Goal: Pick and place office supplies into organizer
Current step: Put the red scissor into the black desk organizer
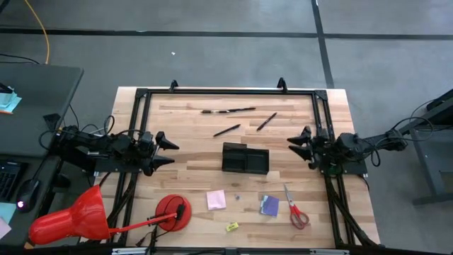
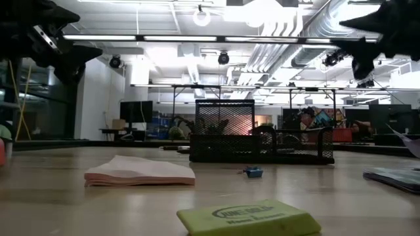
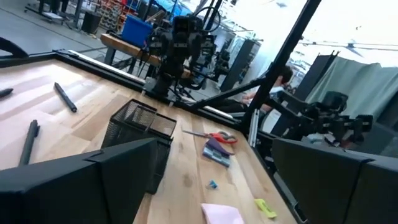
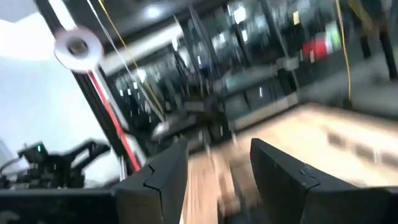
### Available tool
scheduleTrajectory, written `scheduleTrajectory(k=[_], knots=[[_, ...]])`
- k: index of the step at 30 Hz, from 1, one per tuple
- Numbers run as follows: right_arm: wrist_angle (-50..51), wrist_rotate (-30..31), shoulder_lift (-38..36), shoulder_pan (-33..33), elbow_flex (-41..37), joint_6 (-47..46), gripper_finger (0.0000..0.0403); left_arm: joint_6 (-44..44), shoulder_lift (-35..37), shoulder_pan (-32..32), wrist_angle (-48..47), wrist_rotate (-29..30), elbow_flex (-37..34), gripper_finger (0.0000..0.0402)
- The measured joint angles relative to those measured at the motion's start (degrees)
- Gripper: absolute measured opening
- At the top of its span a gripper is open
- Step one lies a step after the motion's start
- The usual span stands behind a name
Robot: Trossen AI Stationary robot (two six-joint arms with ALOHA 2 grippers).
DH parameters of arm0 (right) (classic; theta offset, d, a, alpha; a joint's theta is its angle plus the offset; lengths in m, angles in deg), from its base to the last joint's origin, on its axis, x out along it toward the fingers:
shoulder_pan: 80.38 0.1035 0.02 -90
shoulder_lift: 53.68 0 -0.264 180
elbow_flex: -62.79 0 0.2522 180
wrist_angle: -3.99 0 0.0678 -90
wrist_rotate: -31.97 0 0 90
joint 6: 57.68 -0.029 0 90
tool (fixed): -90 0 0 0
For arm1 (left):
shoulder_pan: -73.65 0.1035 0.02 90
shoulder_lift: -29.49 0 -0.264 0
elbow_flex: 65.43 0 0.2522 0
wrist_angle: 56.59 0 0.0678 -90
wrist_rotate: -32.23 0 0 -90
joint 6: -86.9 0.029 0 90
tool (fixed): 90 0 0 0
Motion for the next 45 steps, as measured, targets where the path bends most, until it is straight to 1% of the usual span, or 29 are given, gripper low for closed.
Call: scheduleTrajectory(k=[3, 6, 9, 11, 13, 16, 19, 22, 25, 29, 31, 33, 35, 39, 40, 42, 43, 45], knots=[[6.05, -0.30, -0.01, 0.00, 0.00, -4.04, 0.0167, 0.76, -0.24, 0.00, 0.70, 0.58, 0.00, 0.0312], [7.95, 1.40, 0.37, -0.06, 0.00, -5.04, 0.0167, 1.55, -0.47, -0.02, 1.25, 5.05, 0.00, 0.0312], [7.94, 0.91, 0.87, -0.15, 0.00, -2.92, 0.0167, 2.29, -0.94, 0.00, 4.54, 9.51, 0.02, 0.0312], [7.96, 0.71, 1.02, -0.15, 0.00, -0.71, 0.0167, 2.39, -0.99, 0.00, 4.96, 11.49, 0.04, 0.0312], [8.01, 0.68, 1.07, -0.15, 0.00, 1.43, 0.0167, 2.22, -1.22, 0.00, 4.50, 13.06, 0.04, 0.0312], [8.03, 0.67, 1.07, -0.15, 0.00, 2.80, 0.0167, 0.01, -1.86, 0.02, 0.95, 15.16, -0.02, 0.0312], [8.09, 0.27, 1.07, -0.02, 0.00, 2.87, 0.0167, -0.44, -3.63, 0.00, 2.67, 8.29, 0.00, 0.0312], [8.19, -0.67, 1.07, 0.00, 0.00, 2.53, 0.0167, 1.95, -5.16, 0.00, 6.03, 2.47, 0.00, 0.0312], [8.24, -0.86, 1.29, 0.00, 0.00, 0.84, 0.0167, 4.97, -7.41, 0.00, 8.67, 0.83, 0.00, 0.0312], [8.25, -2.57, 3.33, 0.00, 0.00, -3.09, 0.0167, 9.31, -11.97, 0.01, 16.37, 0.48, 0.01, 0.0312], [7.74, -3.01, 5.39, 0.03, -0.02, -4.17, 0.0167, 9.91, -14.72, 0.02, 18.82, 0.46, 0.83, 0.0312], [5.71, -2.83, 8.04, 0.00, -0.04, -4.72, 0.0167, 10.60, -17.78, 0.04, 17.55, 0.46, 2.75, 0.0312], [1.61, -2.84, 11.23, 0.00, -0.04, -4.70, 0.0167, 11.99, -21.69, 0.04, 14.17, 0.46, 5.62, 0.0312], [-5.89, -2.77, 17.49, 0.02, 0.00, -3.27, 0.0167, 16.14, -32.26, 0.04, 11.74, 0.53, 11.05, 0.0312], [-6.42, -2.41, 18.83, 0.02, 0.22, -3.20, 0.0167, 17.80, -34.35, 0.04, 11.13, 0.84, 12.38, 0.0312], [-6.75, -1.79, 21.01, 0.02, 0.73, -3.52, 0.0167, 19.36, -37.98, 0.01, 10.64, 3.30, 14.71, 0.0312], [-6.72, -1.93, 21.96, 0.06, 0.88, -4.64, 0.0167, 19.43, -39.88, 0.05, 10.66, 4.56, 15.53, 0.0312], [-5.76, -3.08, 23.91, 0.07, 1.46, -7.89, 0.0167, 19.54, -43.49, 0.08, 10.52, 4.85, 16.98, 0.0312]])
